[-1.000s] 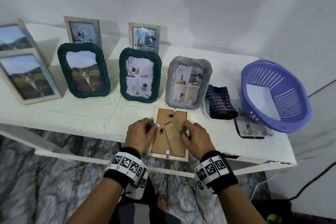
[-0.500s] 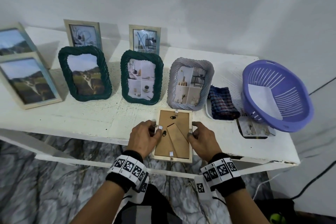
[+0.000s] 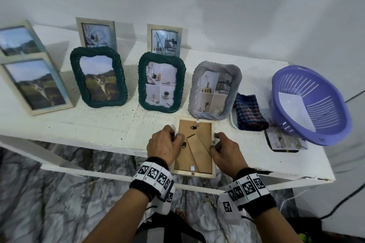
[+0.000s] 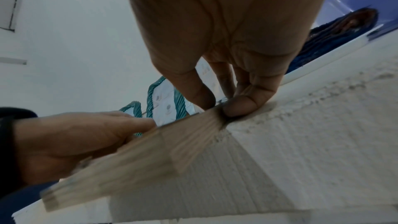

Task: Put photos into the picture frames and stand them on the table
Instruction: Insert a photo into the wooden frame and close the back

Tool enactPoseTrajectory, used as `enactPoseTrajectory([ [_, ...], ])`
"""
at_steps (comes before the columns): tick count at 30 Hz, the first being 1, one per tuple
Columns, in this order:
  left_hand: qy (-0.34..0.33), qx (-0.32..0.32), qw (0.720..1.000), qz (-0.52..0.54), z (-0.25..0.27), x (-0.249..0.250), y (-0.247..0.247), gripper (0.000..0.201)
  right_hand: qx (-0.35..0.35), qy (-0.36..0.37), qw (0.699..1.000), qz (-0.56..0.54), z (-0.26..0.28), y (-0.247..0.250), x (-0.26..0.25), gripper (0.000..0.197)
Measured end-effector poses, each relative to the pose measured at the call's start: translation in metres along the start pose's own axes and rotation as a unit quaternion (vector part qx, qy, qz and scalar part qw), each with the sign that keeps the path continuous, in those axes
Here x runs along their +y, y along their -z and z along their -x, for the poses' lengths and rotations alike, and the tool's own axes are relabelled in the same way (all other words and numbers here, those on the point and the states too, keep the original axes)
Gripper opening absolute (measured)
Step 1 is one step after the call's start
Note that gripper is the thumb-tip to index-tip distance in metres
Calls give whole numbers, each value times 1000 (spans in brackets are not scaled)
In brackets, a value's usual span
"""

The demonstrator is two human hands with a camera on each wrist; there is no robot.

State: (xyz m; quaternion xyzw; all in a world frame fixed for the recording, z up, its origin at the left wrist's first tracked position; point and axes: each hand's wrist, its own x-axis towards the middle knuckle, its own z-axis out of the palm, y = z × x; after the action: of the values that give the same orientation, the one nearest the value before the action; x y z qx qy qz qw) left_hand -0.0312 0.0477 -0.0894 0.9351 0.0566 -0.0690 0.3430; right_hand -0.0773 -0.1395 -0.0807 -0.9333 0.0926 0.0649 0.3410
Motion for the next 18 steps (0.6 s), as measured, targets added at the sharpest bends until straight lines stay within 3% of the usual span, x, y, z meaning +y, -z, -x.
enactPoseTrajectory([
  [5,17,-23,999,24,-4,-7,3,24,-29,-22,998,45,-5,5,-8,32],
  [11,-8,-46,999,13,-4,-15,6,29,59,4,989,137,-30,9,-38,37],
  [18,-17,-27,999,10,1,-13,6,28,35,3,973,227,-48,1,-48,46],
])
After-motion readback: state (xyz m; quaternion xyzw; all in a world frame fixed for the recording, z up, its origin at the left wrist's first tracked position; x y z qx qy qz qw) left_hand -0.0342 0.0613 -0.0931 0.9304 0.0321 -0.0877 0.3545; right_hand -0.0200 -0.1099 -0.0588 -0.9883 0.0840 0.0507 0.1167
